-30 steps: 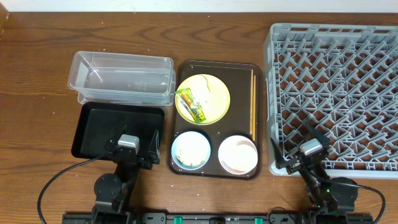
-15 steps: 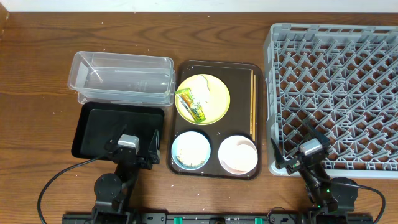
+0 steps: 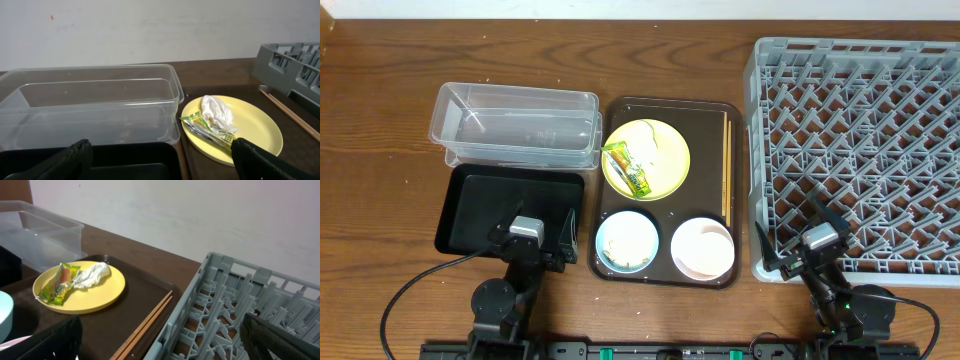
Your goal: Sort waste into correct bins and load items into the dishwasher rack
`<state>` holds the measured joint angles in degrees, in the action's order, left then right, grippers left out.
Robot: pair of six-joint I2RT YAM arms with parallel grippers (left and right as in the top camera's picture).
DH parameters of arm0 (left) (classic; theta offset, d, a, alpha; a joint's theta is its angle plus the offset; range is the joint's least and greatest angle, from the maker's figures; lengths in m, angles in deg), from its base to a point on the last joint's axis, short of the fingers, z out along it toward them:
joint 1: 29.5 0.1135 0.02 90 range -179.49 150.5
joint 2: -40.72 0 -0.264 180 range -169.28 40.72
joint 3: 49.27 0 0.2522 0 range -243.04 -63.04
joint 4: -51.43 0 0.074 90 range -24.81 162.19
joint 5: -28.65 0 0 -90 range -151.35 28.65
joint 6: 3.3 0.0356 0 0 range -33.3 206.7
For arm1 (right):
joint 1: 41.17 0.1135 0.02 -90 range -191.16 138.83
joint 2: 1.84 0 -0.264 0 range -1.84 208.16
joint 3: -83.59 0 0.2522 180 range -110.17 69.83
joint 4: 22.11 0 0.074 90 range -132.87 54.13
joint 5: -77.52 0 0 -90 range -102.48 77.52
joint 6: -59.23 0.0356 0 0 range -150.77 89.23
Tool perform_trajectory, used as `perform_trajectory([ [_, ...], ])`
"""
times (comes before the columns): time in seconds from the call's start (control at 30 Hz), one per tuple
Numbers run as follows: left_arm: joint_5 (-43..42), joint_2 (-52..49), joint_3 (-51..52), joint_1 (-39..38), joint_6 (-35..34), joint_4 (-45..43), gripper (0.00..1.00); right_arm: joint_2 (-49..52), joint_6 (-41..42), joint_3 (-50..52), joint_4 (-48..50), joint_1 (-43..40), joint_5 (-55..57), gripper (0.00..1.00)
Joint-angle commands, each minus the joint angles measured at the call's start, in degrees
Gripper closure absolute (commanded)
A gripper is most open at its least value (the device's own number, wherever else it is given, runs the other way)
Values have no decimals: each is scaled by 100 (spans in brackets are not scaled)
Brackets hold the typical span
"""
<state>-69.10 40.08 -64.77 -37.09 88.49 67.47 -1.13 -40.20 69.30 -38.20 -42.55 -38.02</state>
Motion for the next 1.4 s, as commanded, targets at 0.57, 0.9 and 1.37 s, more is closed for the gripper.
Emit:
perform_trajectory([
  [0.57, -63, 26, 151, 24, 76, 85, 9, -33, 81, 22, -2, -79, -24, 1],
  [0.9, -63, 26, 151, 24, 76, 85, 9, -33, 81, 22, -2, -79, -24, 1],
  [1.37, -1008, -17, 149, 24, -37, -205, 9, -33, 260, 22, 474, -79, -339, 1],
])
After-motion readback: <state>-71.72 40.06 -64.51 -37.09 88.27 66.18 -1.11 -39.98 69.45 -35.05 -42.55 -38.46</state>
